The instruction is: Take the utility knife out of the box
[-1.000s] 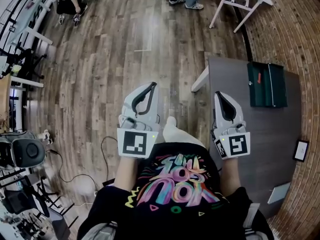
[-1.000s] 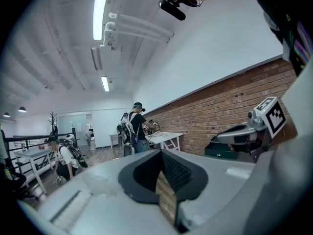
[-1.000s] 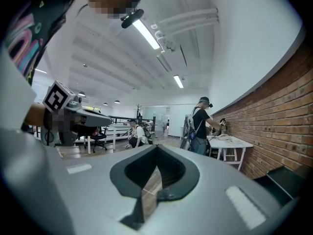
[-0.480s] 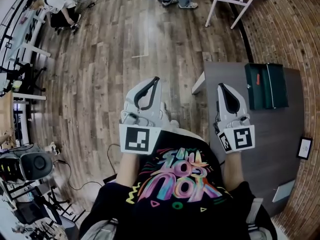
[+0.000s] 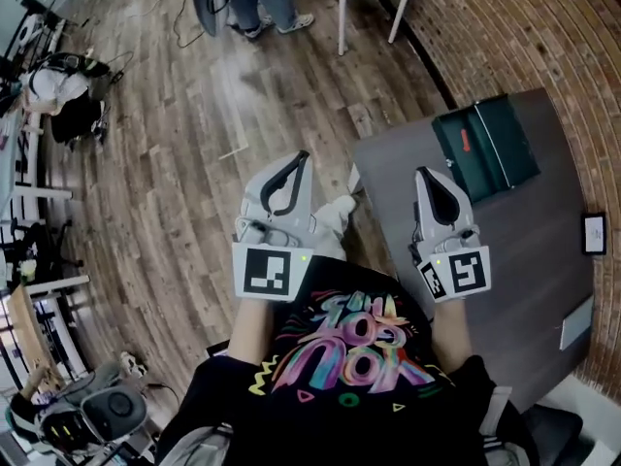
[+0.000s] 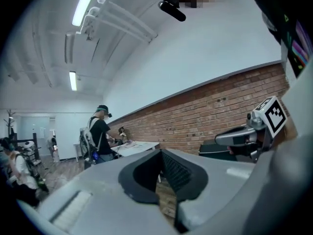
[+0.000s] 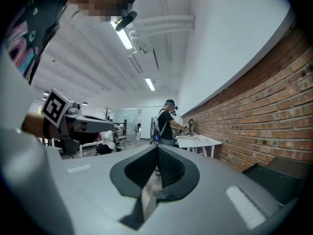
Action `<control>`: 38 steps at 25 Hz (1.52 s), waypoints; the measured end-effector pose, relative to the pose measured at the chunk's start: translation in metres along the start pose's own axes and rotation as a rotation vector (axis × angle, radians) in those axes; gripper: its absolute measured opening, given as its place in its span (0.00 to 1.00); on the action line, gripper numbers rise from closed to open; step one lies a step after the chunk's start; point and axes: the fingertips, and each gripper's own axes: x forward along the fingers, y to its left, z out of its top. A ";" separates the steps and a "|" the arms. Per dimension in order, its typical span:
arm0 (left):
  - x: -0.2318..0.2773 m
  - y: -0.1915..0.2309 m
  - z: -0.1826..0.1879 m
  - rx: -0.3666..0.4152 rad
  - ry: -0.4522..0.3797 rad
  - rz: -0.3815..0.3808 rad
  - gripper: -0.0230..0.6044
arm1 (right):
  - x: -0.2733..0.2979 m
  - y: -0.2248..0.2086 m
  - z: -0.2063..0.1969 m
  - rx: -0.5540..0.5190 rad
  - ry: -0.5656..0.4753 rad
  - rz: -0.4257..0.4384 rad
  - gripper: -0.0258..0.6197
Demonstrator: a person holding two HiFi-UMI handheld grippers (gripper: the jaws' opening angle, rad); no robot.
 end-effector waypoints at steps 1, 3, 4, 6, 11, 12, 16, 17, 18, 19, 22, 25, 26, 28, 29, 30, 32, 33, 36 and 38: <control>0.016 -0.003 0.003 0.002 -0.006 -0.041 0.04 | 0.001 -0.009 0.001 0.000 0.004 -0.033 0.04; 0.047 -0.011 0.010 0.009 -0.020 -0.118 0.04 | 0.003 -0.028 0.002 -0.003 0.008 -0.099 0.04; 0.062 -0.015 0.013 0.012 -0.027 -0.154 0.04 | 0.004 -0.038 0.002 -0.002 0.010 -0.131 0.04; 0.092 -0.024 0.019 0.018 -0.039 -0.231 0.04 | 0.005 -0.056 0.002 0.002 0.018 -0.201 0.04; 0.166 -0.060 0.036 0.037 -0.071 -0.449 0.04 | -0.005 -0.109 0.006 -0.002 0.031 -0.411 0.04; 0.179 -0.069 0.039 0.043 -0.076 -0.499 0.04 | -0.009 -0.120 0.007 -0.001 0.032 -0.461 0.04; 0.219 -0.107 0.048 0.067 -0.096 -0.685 0.04 | -0.032 -0.154 0.008 0.006 0.043 -0.653 0.04; 0.227 -0.115 0.049 0.069 -0.098 -0.711 0.04 | -0.036 -0.162 0.007 0.008 0.046 -0.681 0.04; 0.234 -0.122 0.050 0.070 -0.100 -0.739 0.04 | -0.040 -0.169 0.007 0.013 0.048 -0.712 0.04; 0.241 -0.130 0.051 0.071 -0.102 -0.774 0.04 | -0.045 -0.173 0.005 0.019 0.050 -0.751 0.04; 0.256 -0.157 0.051 0.091 -0.104 -0.901 0.04 | -0.067 -0.179 -0.001 0.045 0.053 -0.890 0.04; 0.268 -0.180 0.053 0.128 -0.110 -0.973 0.04 | -0.083 -0.186 -0.008 0.073 0.060 -0.968 0.04; 0.271 -0.187 0.053 0.138 -0.111 -0.989 0.04 | -0.088 -0.187 -0.010 0.078 0.065 -0.986 0.04; 0.274 -0.201 0.051 0.147 -0.104 -1.021 0.04 | -0.098 -0.188 -0.013 0.083 0.074 -1.023 0.04; 0.275 -0.208 0.049 0.152 -0.099 -1.038 0.04 | -0.103 -0.188 -0.013 0.085 0.075 -1.043 0.04; 0.276 -0.215 0.048 0.157 -0.097 -1.055 0.04 | -0.109 -0.187 -0.014 0.088 0.075 -1.062 0.04; 0.273 -0.227 0.046 0.168 -0.096 -1.083 0.04 | -0.121 -0.184 -0.014 0.095 0.074 -1.093 0.04; 0.271 -0.233 0.045 0.171 -0.093 -1.094 0.04 | -0.128 -0.182 -0.014 0.099 0.075 -1.106 0.04; 0.265 -0.248 0.042 0.168 -0.077 -1.109 0.04 | -0.146 -0.178 -0.015 0.113 0.075 -1.129 0.04; 0.263 -0.255 0.043 0.171 -0.077 -1.106 0.04 | -0.156 -0.177 -0.017 0.122 0.071 -1.128 0.04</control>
